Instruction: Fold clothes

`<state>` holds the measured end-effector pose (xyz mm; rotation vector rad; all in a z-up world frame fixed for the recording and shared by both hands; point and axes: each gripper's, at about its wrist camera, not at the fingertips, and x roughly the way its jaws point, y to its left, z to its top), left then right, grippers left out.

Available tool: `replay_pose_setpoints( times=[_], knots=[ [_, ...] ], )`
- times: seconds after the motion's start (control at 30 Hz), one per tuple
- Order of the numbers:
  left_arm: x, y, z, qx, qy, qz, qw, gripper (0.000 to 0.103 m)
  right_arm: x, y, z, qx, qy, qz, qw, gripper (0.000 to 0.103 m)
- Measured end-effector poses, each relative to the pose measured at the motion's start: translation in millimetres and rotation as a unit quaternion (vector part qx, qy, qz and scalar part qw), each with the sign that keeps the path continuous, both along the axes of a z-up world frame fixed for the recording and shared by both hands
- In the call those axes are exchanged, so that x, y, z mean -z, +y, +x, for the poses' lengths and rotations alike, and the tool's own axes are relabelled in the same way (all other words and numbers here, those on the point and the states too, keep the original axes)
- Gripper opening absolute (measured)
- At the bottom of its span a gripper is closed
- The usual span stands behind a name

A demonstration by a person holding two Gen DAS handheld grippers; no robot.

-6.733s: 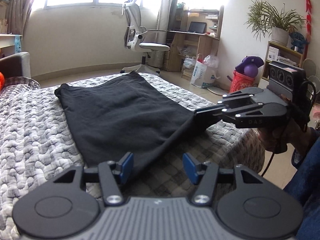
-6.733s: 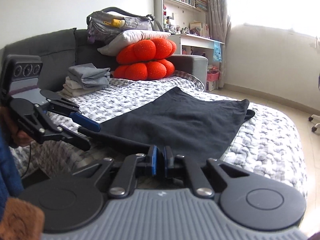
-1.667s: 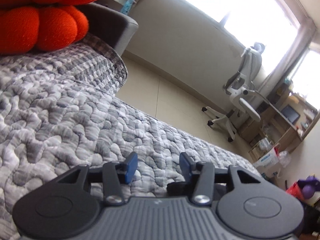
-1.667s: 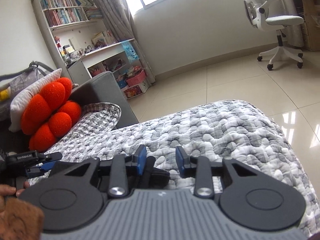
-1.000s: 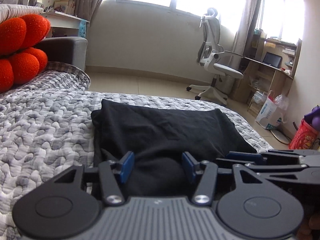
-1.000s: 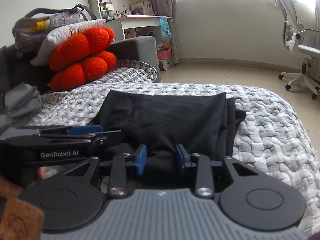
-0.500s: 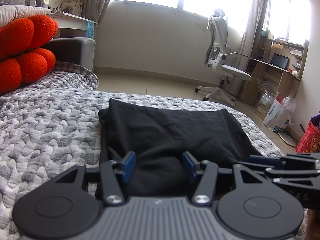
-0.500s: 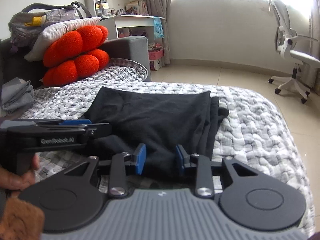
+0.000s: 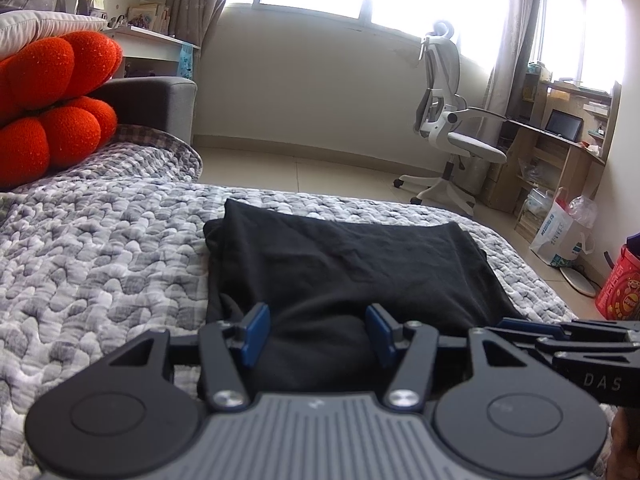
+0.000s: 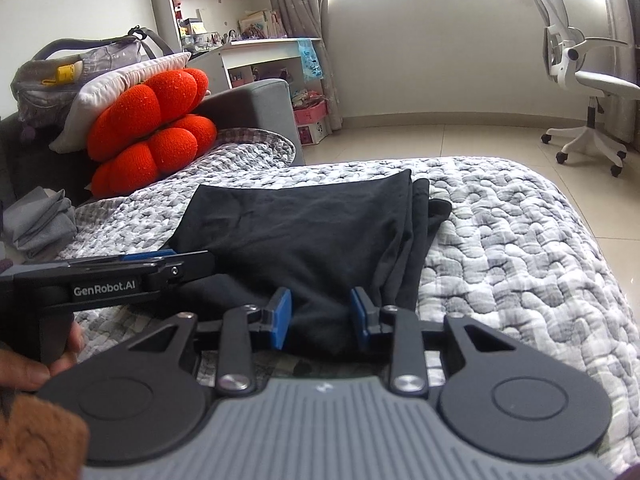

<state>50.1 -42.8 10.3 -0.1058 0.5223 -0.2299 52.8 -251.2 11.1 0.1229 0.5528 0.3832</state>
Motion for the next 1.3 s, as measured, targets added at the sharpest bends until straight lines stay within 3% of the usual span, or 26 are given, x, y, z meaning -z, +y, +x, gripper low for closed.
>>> replay_pose_setpoints(
  times=[0.37, 0.5, 0.57, 0.67, 0.73, 1.3],
  knots=[
    [-8.9, 11.8, -10.7, -0.009, 0.004, -0.004, 0.9999, 0.057, 1.5, -1.8, 0.3, 0.004, -0.001, 0.003, 1.0, 0.033],
    [-23.7, 11.8, -32.0, 0.013, -0.026, -0.037, 0.9989, 0.059, 2.2, 1.1, -0.4, 0.01, -0.006, -0.007, 1.0, 0.033],
    [-26.8, 2.0, -37.7, 0.022, -0.046, -0.026, 0.9984, 0.061, 2.7, 0.7, -0.4, 0.011, -0.006, -0.007, 1.0, 0.033],
    [-8.8, -9.5, -26.2, 0.022, -0.009, 0.003, 0.9997, 0.062, 3.0, 0.7, -1.1, 0.012, -0.007, -0.006, 1.0, 0.033],
    [-2.3, -5.0, -22.1, 0.019, 0.002, -0.01, 0.9998, 0.063, 3.2, 0.6, -1.7, 0.013, -0.007, -0.007, 1.0, 0.033],
    [0.2, 12.1, -28.2, -0.019, -0.002, -0.008, 0.9998, 0.063, 2.1, -3.4, -3.3, 0.02, -0.009, 0.003, 1.0, 0.033]
  ],
)
